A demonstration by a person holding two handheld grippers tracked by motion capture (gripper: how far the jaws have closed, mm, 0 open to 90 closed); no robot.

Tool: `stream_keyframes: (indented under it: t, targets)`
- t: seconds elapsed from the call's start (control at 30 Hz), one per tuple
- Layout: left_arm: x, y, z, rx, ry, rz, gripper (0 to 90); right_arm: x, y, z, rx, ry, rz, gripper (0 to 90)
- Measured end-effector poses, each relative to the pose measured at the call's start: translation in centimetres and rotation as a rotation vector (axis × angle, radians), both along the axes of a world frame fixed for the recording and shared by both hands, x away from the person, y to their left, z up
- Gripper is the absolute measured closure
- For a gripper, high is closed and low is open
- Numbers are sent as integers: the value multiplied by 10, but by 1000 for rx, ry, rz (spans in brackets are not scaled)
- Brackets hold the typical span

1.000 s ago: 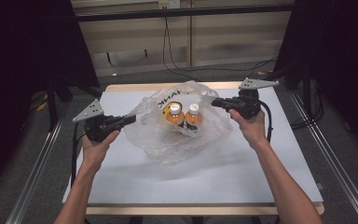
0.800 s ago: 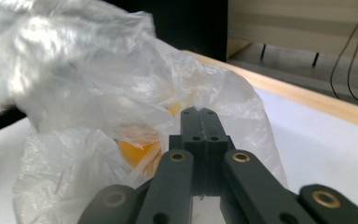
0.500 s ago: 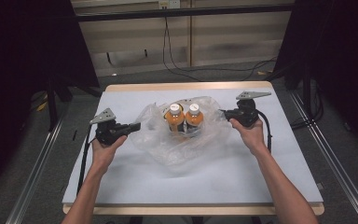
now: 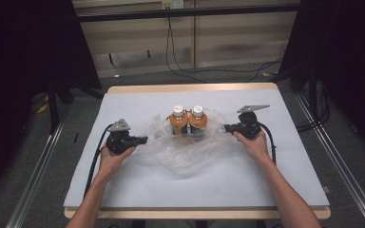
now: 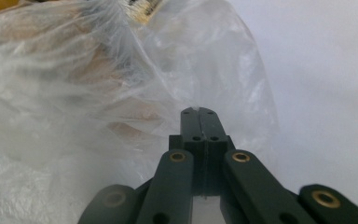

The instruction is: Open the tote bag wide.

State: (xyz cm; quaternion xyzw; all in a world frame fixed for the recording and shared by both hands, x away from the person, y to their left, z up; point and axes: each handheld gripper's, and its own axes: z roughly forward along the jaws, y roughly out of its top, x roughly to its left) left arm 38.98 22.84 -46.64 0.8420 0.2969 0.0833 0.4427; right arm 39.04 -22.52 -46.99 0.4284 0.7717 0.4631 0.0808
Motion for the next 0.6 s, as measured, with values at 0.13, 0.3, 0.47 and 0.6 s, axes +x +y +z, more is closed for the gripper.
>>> stream_keyframes:
  t: [0.13, 0.3, 0.47, 0.6]
  targets:
    - [0, -5, -10, 58, 22, -27, 900, -2, -3, -12, -21, 32, -6, 900]
    - [-2, -5, -15, 126, 20, -24, 900, -1, -3, -19, -67, 49, -4, 900]
    - [-2, 2, -17, 114, 33, -19, 900, -1, -10, -24, -77, 65, -14, 900]
    - [-3, 6, -17, 115, 42, -8, 900, -4, -13, -19, -155, 49, -25, 900]
